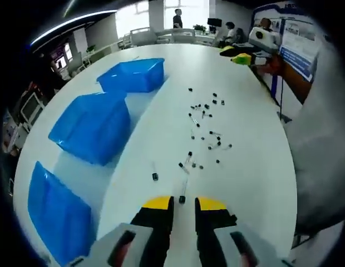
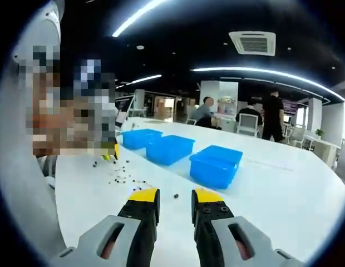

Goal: Pick up the resistors one by one and place each resistor into its matching bin, sorting the parts by color and model until every resistor is separated into the correct bin for its type

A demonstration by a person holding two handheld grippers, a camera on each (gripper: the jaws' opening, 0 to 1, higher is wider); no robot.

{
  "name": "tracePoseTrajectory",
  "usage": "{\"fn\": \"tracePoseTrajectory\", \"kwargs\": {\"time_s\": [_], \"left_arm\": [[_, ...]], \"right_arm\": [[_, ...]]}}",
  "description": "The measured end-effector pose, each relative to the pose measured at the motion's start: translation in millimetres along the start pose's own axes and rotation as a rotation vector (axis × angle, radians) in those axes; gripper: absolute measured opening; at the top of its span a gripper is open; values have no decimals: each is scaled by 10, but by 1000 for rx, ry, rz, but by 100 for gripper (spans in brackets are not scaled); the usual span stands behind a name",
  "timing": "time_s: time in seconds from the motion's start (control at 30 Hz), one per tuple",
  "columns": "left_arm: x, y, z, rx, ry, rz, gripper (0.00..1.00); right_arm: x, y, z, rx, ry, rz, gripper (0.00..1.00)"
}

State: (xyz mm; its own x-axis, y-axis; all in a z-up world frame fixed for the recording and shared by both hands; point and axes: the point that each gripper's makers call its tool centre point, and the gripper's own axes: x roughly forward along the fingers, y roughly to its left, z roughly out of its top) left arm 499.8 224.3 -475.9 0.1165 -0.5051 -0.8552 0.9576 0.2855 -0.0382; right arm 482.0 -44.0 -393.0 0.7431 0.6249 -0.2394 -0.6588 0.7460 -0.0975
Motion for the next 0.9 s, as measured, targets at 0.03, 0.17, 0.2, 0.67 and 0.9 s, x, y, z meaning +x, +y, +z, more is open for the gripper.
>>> {"fn": "tracePoseTrajectory", "kwargs": {"time_s": [0.03, 0.17, 0.2, 0.67, 0.9], "left_arm": [[16, 3, 2, -6, 0, -5, 17], [70, 28, -13, 67, 20, 3, 7], [85, 19, -8, 105, 25, -1, 7], [-168, -37, 183, -17, -218, -14, 7], [-578, 348, 346, -154, -533, 43, 7]], "right_arm": [[-3, -7, -10, -2, 5, -2, 25], [-10, -30, -35, -3, 12, -9, 25], [-12, -35, -40, -3, 13, -10, 25], [20, -34, -44, -6, 20, -10, 25], [28, -29, 5, -17, 22, -11, 25]]}}
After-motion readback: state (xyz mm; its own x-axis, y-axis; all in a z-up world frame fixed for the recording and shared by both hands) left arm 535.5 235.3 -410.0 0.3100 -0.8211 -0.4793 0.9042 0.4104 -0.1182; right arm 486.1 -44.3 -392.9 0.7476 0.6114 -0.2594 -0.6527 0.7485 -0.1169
